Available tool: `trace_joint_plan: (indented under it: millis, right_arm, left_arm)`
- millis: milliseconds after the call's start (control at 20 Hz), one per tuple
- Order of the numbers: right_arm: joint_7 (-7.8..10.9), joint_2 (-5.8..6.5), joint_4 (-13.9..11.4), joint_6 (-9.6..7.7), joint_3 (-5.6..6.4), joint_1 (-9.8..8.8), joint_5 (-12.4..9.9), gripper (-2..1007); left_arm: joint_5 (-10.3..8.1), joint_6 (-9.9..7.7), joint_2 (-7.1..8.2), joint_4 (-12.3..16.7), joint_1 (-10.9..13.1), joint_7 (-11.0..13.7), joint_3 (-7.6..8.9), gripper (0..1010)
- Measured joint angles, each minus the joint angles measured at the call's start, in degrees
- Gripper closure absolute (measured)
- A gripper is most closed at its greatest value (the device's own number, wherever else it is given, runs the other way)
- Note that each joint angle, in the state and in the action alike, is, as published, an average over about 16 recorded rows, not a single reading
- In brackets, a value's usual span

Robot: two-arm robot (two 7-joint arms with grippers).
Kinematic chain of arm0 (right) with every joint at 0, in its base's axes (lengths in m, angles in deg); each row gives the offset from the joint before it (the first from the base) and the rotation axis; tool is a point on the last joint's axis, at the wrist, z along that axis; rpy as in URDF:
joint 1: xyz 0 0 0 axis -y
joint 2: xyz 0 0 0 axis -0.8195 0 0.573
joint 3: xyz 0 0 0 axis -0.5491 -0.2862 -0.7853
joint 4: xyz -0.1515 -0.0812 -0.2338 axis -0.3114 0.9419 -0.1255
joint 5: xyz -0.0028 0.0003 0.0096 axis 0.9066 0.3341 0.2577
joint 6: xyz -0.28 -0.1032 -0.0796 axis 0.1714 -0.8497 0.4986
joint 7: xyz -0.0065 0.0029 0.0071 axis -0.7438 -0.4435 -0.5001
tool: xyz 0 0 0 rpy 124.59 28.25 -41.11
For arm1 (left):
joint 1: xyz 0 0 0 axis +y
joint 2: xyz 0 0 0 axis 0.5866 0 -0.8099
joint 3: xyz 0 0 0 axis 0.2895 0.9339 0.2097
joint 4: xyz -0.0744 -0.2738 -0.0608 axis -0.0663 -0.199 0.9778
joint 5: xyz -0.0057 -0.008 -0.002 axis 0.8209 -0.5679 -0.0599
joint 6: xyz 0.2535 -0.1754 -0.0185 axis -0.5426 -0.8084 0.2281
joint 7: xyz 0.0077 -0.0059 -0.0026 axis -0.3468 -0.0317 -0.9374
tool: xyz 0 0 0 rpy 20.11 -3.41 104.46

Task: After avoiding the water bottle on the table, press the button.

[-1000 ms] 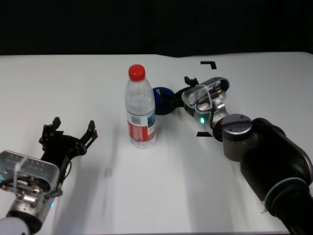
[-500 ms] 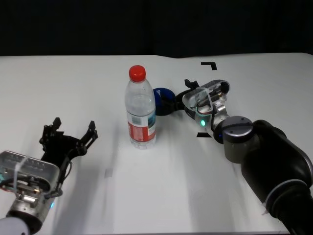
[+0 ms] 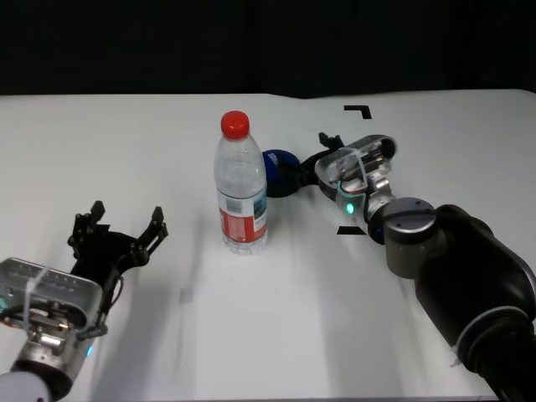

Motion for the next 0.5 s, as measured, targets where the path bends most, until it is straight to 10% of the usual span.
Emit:
trace_joint_plan:
  millis: [500]
  right_arm:
    - [-1.06,0.12,-3.5,2.05,1.32,-1.32,-0.9,2]
  left_arm:
    - [0.0,0.0,0.0,0.0,0.0,0.0,0.0,7]
